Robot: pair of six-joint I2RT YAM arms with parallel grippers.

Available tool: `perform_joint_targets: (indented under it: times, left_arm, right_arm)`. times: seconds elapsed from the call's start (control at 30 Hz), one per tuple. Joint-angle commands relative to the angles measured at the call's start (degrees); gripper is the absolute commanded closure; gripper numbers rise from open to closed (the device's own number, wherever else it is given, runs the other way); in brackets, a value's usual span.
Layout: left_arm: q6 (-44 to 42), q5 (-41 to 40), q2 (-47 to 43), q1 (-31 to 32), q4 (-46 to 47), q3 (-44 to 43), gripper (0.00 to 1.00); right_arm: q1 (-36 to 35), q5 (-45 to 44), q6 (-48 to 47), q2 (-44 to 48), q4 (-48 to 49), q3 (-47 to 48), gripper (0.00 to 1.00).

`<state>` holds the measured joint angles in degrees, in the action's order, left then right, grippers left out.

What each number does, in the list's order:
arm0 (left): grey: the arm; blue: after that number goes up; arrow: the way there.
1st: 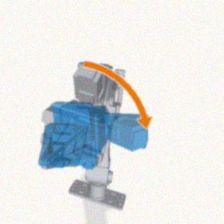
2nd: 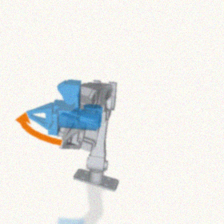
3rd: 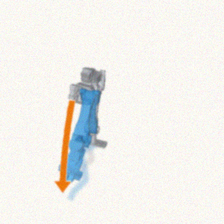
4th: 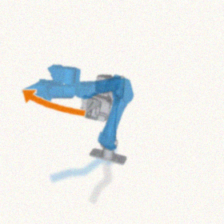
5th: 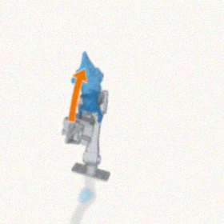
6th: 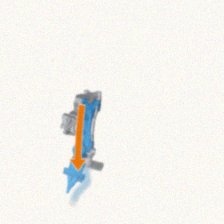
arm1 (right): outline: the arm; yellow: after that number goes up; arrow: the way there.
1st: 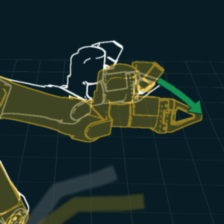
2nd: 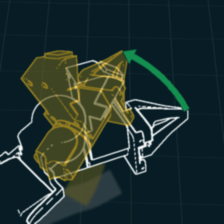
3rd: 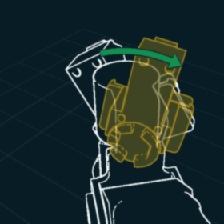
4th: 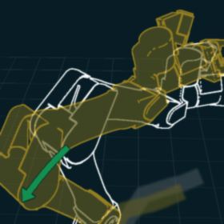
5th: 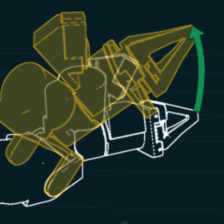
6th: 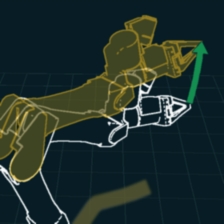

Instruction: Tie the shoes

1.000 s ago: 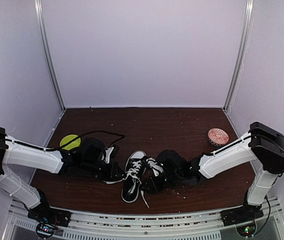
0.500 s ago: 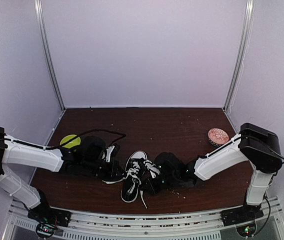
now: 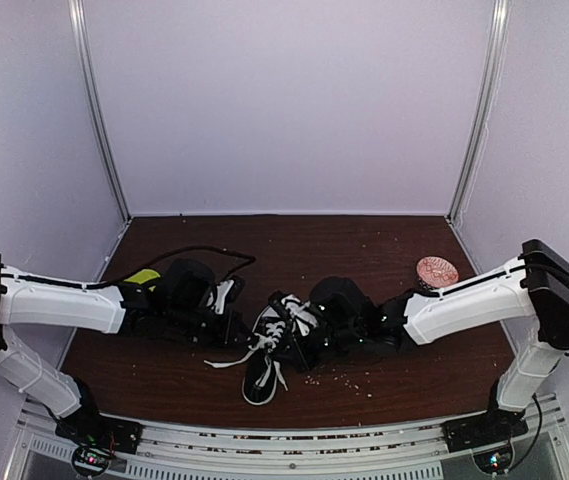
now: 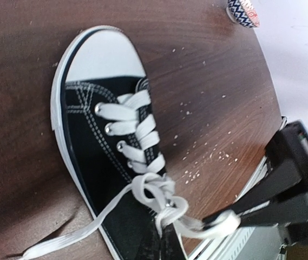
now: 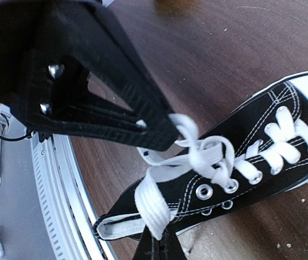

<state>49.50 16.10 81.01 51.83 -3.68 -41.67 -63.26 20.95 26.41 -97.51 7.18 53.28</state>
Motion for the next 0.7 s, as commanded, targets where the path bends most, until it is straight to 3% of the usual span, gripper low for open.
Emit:
perform_joint_targets:
  times: [0.0,0.67]
  left_arm:
    - [-3.2,-1.9,-1.9,-0.3,-3.0,-4.3,1.00]
    - [-4.9,0.7,-2.6,-0.2,-2.5,-4.3,1.00]
  right_arm:
    - [-1.8,-0.8,-2.7,-2.5,-7.3,3.0,1.00]
    - [-3.4,-4.0,-1.1,-8.6,-22.3,16.4,1.00]
